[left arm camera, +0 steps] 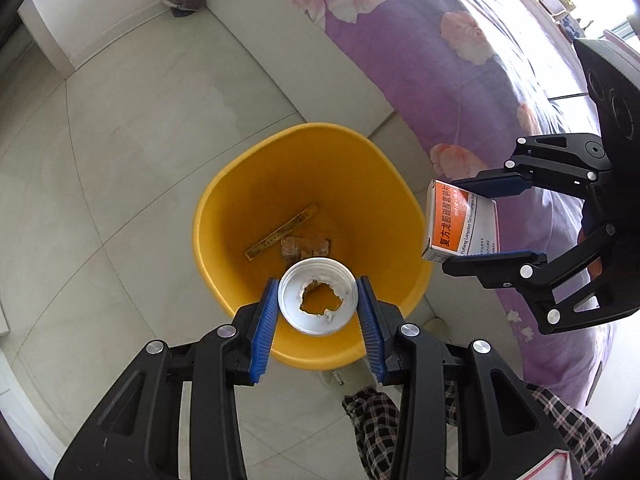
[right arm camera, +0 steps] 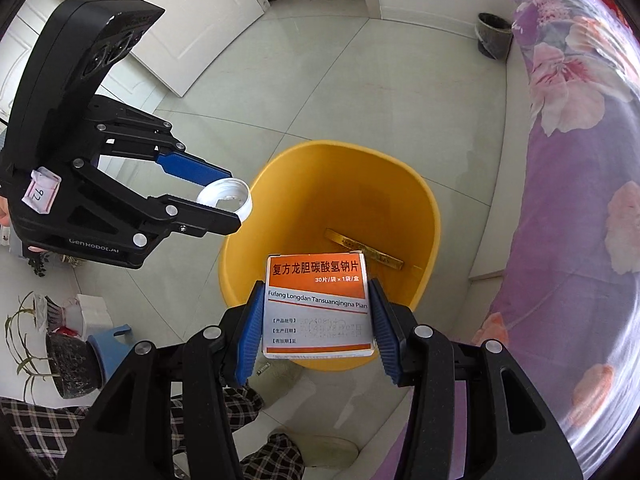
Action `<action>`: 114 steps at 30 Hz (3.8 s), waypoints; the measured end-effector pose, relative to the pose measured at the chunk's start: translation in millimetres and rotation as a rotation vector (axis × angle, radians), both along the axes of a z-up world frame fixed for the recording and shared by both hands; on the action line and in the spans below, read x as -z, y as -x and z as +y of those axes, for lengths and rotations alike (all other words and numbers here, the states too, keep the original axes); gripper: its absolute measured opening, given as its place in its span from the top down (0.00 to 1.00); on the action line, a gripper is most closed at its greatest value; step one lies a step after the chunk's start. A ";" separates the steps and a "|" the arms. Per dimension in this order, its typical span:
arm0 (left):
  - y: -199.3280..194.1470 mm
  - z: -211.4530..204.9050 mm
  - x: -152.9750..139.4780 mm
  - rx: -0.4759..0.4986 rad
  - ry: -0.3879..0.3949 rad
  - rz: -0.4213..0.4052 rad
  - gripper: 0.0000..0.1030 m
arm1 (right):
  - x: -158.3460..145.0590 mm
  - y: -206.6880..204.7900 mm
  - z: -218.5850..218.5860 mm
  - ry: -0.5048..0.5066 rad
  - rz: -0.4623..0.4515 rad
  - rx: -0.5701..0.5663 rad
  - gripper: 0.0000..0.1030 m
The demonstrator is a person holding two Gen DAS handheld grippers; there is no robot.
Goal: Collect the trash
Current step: 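Open both tools to drop the tape roll and medicine box into the wastebasket, then move both tools back over the table, then grasp the tissue-wrapped bread with the left tool while the right tool grasps the clear plastic bag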
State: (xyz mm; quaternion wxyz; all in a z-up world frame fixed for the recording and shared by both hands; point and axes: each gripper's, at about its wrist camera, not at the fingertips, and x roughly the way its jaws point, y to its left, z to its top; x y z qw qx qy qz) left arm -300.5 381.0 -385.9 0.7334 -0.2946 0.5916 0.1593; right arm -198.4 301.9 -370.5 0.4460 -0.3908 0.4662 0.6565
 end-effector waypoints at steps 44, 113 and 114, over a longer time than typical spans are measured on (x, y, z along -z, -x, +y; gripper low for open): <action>-16.4 -82.1 -211.9 0.088 -0.227 -0.092 0.46 | -231.1 -14.3 -160.8 -0.250 -0.077 0.459 0.32; -419.5 -376.6 -248.1 0.768 -0.380 -0.242 0.10 | -241.4 -268.6 -585.0 -0.200 -0.330 1.655 0.08; -421.2 -377.5 -247.8 0.769 -0.379 -0.244 0.10 | -241.1 -270.4 -585.3 -0.199 -0.330 1.658 0.08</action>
